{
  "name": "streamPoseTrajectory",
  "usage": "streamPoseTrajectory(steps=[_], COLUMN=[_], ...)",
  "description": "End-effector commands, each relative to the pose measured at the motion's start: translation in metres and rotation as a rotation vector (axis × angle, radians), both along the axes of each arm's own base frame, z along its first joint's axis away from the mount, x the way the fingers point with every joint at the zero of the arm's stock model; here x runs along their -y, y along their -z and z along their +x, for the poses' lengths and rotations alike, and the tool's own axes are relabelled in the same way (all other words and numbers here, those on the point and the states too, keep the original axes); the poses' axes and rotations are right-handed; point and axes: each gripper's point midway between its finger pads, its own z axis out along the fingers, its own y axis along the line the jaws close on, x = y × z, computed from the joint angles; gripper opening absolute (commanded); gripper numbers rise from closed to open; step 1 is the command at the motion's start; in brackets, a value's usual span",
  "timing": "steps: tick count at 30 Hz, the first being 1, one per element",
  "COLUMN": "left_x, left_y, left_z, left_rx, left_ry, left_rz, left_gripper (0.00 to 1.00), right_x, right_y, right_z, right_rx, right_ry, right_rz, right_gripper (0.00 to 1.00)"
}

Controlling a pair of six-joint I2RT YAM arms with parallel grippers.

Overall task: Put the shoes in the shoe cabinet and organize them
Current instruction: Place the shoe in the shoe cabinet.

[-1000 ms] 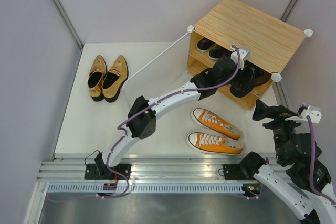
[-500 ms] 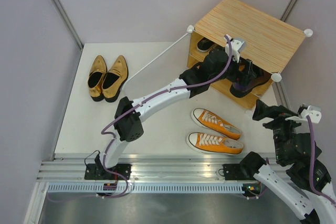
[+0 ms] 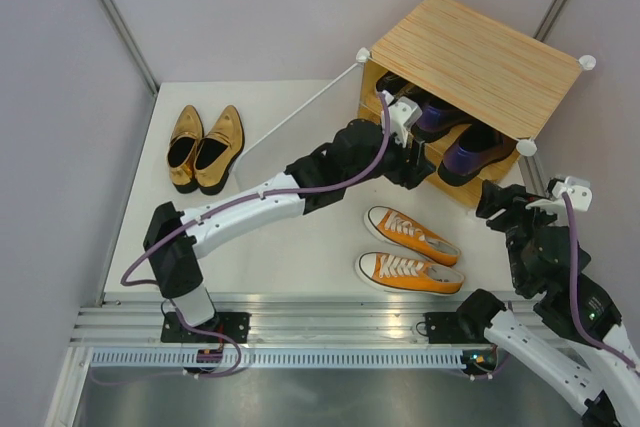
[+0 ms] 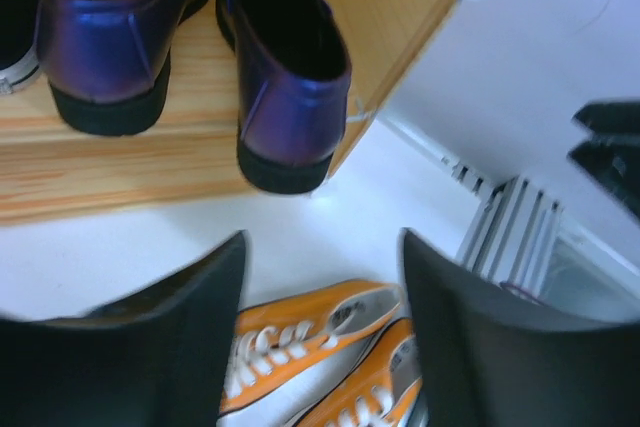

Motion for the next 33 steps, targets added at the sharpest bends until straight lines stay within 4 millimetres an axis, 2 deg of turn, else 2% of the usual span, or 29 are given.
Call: streamPoseTrajectory(steps=[1, 2, 3, 4, 6, 9, 11, 14, 15, 17, 18, 20, 22, 24, 25, 27, 28, 29, 33], left_x=[-0.013, -0.014, -0.013, -0.01, -0.006, 0.011, 0.023, 0.036, 0.042, 0.051, 0.055, 0.061, 0.068, 0.074, 0.077, 0.082, 0.085, 0.087, 0.096], left_y=[0.0, 0.013, 0.019, 0.031, 0.041, 0.051, 0.058, 0.053, 0.064, 0.062, 0.072, 0.069, 0.078, 0.075, 0.082, 0.077, 0.085, 0.079, 0.081], left_z=[-0.005, -0.006, -0.006, -0.007, -0.005, -0.001, 0.002, 0.005, 0.008, 0.009, 0.011, 0.015, 0.02, 0.023, 0.027, 0.032, 0.034, 0.037, 0.047], left_rx=[0.051, 0.041, 0.037, 0.025, 0.018, 0.025, 0.018, 0.02, 0.009, 0.005, -0.004, -0.001, -0.009, -0.002, -0.007, 0.005, -0.001, 0.008, 0.019], left_ry=[-0.002, 0.002, 0.008, 0.021, 0.027, 0.061, 0.081, 0.1, 0.103, 0.118, 0.121, 0.116, 0.112, 0.111, 0.108, 0.102, 0.1, 0.094, 0.084], left_rz=[0.005, 0.031, 0.041, 0.062, 0.081, 0.077, 0.083, 0.063, 0.077, 0.065, 0.075, 0.064, 0.071, 0.061, 0.069, 0.056, 0.066, 0.053, 0.047], left_gripper=[0.59, 0.56, 0.53, 0.47, 0.42, 0.28, 0.27, 0.27, 0.27, 0.26, 0.26, 0.25, 0.24, 0.24, 0.24, 0.23, 0.22, 0.22, 0.2], right_x=[0.0, 0.0, 0.001, -0.001, -0.001, -0.006, -0.007, -0.005, -0.003, 0.0, 0.001, 0.003, 0.005, 0.005, 0.006, 0.008, 0.008, 0.009, 0.01], right_y=[-0.021, -0.022, -0.022, -0.025, -0.025, -0.025, -0.023, -0.021, -0.021, -0.022, -0.023, -0.024, -0.025, -0.026, -0.027, -0.027, -0.027, -0.027, -0.027], right_z=[0.004, 0.007, 0.008, 0.012, 0.014, 0.017, 0.018, 0.018, 0.018, 0.017, 0.016, 0.014, 0.013, 0.012, 0.011, 0.01, 0.01, 0.01, 0.01], right_rx=[0.024, 0.014, 0.011, 0.009, 0.005, 0.004, 0.0, -0.003, -0.003, 0.003, 0.005, 0.01, 0.014, 0.017, 0.021, 0.023, 0.021, 0.02, 0.018], right_ry=[0.025, 0.045, 0.052, 0.061, 0.072, 0.062, 0.059, 0.07, 0.08, 0.089, 0.092, 0.098, 0.101, 0.099, 0.098, 0.1, 0.102, 0.103, 0.104], right_rz=[0.042, 0.032, 0.024, 0.02, 0.01, 0.024, 0.023, 0.016, 0.016, 0.018, 0.018, 0.015, 0.014, 0.012, 0.014, 0.008, 0.003, -0.005, -0.019], right_gripper=[0.6, 0.59, 0.59, 0.59, 0.59, 0.59, 0.59, 0.6, 0.62, 0.63, 0.64, 0.65, 0.66, 0.67, 0.67, 0.68, 0.68, 0.68, 0.69])
